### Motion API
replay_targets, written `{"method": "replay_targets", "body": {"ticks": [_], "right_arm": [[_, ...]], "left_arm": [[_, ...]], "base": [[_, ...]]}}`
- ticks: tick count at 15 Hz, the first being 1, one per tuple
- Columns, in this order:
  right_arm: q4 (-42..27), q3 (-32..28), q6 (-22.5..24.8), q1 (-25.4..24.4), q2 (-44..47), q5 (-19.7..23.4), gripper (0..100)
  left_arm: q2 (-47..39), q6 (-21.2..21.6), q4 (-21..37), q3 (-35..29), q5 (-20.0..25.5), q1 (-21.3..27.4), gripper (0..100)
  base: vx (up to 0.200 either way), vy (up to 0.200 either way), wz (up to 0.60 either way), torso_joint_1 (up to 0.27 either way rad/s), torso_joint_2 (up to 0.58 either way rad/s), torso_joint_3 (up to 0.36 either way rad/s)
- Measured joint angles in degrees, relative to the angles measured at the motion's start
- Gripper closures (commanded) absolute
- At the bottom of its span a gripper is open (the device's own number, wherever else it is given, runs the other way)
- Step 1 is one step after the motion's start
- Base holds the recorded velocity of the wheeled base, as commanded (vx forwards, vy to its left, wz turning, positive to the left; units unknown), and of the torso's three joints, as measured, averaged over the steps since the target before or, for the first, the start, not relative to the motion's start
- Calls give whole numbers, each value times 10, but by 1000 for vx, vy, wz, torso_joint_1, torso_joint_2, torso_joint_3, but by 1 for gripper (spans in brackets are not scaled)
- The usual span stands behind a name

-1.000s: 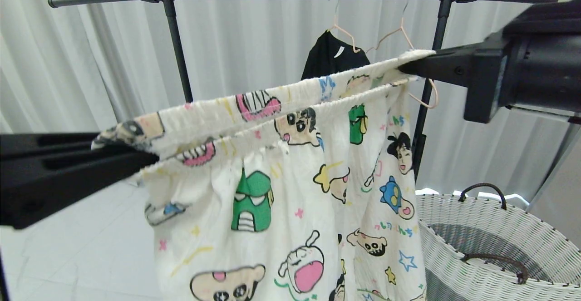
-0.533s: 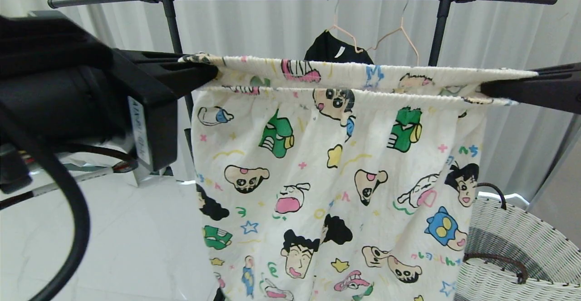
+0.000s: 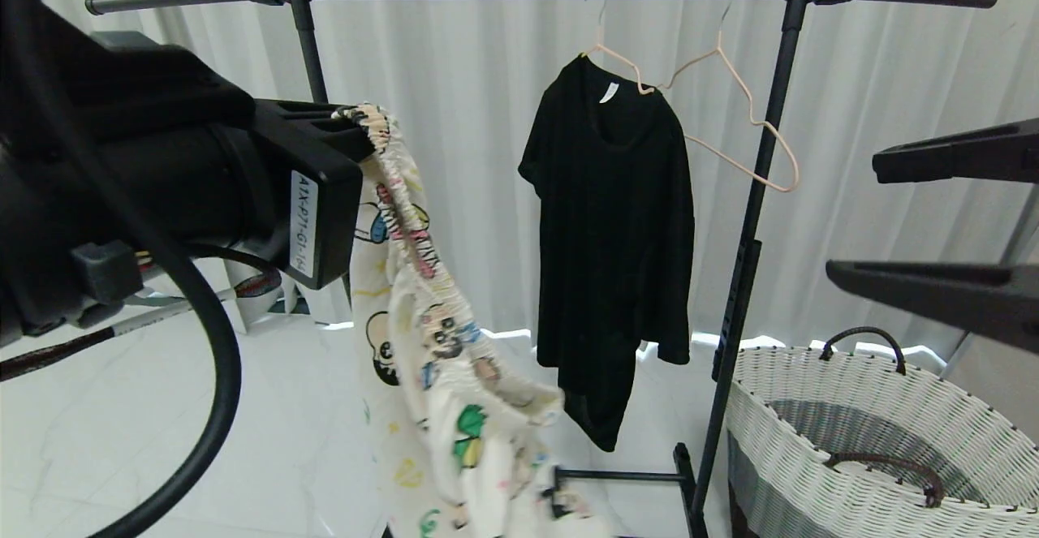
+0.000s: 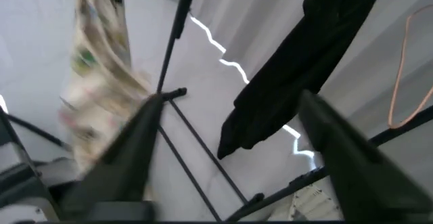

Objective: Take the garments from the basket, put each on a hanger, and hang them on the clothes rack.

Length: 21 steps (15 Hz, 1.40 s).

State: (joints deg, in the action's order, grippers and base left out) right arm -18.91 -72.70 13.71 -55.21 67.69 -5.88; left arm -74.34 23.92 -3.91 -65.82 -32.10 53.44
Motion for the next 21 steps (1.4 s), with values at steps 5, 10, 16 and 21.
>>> {"method": "replay_targets", "body": {"ticks": [5, 10, 16, 21], "right_arm": [[-4, 41, 4, 31, -33, -39, 0], [-15, 68, 18, 257, -48, -133, 0], [23, 130, 19, 378, -61, -90, 0], [103, 192, 32, 389, -63, -93, 0]], "left_arm": [[13, 1, 17, 35, -21, -46, 100], [122, -63, 101, 201, -19, -119, 100], [203, -155, 108, 230, 196, -212, 100], [233, -127, 105, 253, 225, -279, 100]], "base": [[0, 0, 0, 0, 0, 0], [0, 0, 0, 0, 0, 0], [0, 0, 0, 0, 0, 0], [0, 0, 0, 0, 0, 0]]}}
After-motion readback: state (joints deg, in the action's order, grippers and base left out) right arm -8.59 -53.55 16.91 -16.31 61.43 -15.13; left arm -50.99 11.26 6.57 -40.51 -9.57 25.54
